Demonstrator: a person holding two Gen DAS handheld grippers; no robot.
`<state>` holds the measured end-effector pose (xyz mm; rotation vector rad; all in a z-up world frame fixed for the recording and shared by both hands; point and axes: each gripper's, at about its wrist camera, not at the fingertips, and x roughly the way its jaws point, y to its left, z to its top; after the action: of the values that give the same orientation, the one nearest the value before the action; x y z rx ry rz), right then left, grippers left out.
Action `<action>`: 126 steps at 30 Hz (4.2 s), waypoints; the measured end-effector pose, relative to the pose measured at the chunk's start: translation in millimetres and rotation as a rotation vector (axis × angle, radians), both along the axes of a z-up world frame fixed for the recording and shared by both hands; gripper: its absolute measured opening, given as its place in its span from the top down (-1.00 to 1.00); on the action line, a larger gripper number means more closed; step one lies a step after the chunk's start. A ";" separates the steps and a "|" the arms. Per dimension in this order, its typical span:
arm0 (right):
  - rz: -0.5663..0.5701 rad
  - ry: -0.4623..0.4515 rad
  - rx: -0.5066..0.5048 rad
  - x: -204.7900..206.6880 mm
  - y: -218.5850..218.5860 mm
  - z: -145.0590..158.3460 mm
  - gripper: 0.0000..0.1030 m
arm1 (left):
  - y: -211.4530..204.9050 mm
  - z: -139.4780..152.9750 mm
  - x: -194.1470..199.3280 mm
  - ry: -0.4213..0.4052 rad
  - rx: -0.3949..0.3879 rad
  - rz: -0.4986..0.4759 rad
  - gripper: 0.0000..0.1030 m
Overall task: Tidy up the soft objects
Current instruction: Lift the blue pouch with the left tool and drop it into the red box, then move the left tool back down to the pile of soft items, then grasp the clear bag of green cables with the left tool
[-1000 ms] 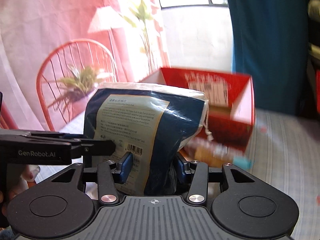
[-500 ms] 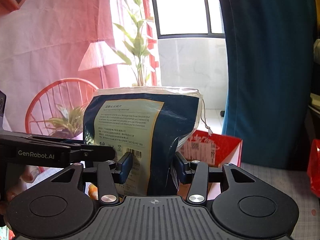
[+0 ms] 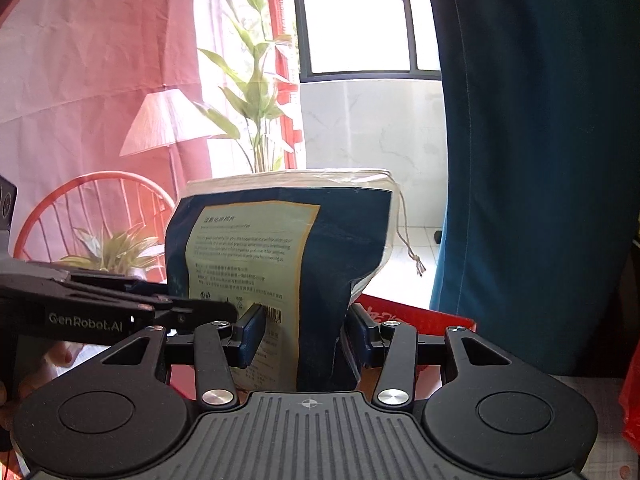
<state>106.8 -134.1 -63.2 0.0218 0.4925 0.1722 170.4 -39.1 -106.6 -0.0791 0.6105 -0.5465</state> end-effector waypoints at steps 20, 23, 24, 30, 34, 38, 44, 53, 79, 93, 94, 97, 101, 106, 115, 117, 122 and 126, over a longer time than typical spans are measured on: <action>-0.133 0.361 0.140 61.7 -29.2 -96.8 0.15 | -14.6 -70.4 42.0 0.231 0.160 -0.024 -0.22; -0.152 0.346 0.069 53.1 -24.7 -94.9 0.08 | -10.2 -66.2 34.7 0.195 0.197 -0.005 -0.42; -0.145 0.336 0.051 48.6 -23.6 -92.3 0.05 | -8.3 -62.5 31.6 0.183 0.203 0.000 -0.43; -0.125 0.282 0.044 14.5 -19.2 -72.4 0.03 | 6.1 -41.1 6.0 0.134 0.193 0.036 -0.44; -0.122 0.241 0.048 -11.3 -14.0 -61.3 0.03 | 11.5 -29.3 -18.2 0.092 0.191 0.055 -0.44; -0.114 0.199 0.069 -41.6 -5.0 -56.9 0.03 | 19.5 -21.2 -44.0 0.064 0.194 0.072 -0.44; -0.097 0.167 0.100 -81.4 16.4 -57.3 0.03 | 36.0 -19.0 -80.7 0.049 0.200 0.106 -0.44; -0.083 0.204 0.106 -135.7 51.0 -76.3 0.03 | 68.5 -40.0 -135.5 0.089 0.177 0.143 -0.44; -0.099 0.430 0.131 -169.8 68.6 -158.8 0.08 | 84.5 -136.2 -159.5 0.270 0.272 0.174 -0.43; -0.058 0.502 0.150 -154.9 76.1 -185.7 0.09 | 89.1 -158.9 -151.9 0.335 0.175 0.113 -0.22; -0.055 0.502 0.150 -154.4 76.5 -186.1 0.08 | 89.0 -159.1 -151.0 0.339 0.167 0.112 -0.22; -0.050 0.501 0.151 -153.2 77.5 -187.0 0.03 | 86.9 -159.5 -148.8 0.337 0.166 0.105 -0.19; -0.042 0.495 0.143 -153.8 79.5 -188.1 0.00 | 88.2 -160.4 -148.8 0.321 0.159 0.105 -0.23; -0.035 0.486 0.136 -154.5 79.9 -188.9 0.02 | 86.9 -167.8 -151.3 0.268 0.242 0.176 -0.88; -0.039 0.480 0.144 -156.8 79.4 -188.5 0.03 | 99.0 -164.9 -147.9 0.291 0.215 0.160 -0.69; -0.044 0.481 0.157 -157.4 77.1 -188.2 0.04 | 105.0 -161.2 -147.5 0.310 0.195 0.149 -0.47; -0.021 0.478 0.167 -158.4 78.6 -183.1 0.13 | 107.9 -149.6 -149.1 0.321 0.173 0.098 -0.12; 0.009 0.465 0.130 -160.2 88.0 -176.2 0.15 | 103.2 -140.5 -154.8 0.310 0.159 0.054 -0.07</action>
<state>-53.5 -46.1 -239.4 0.1899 0.9448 0.2082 15.6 64.1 -247.0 -0.0301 0.9491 -0.4348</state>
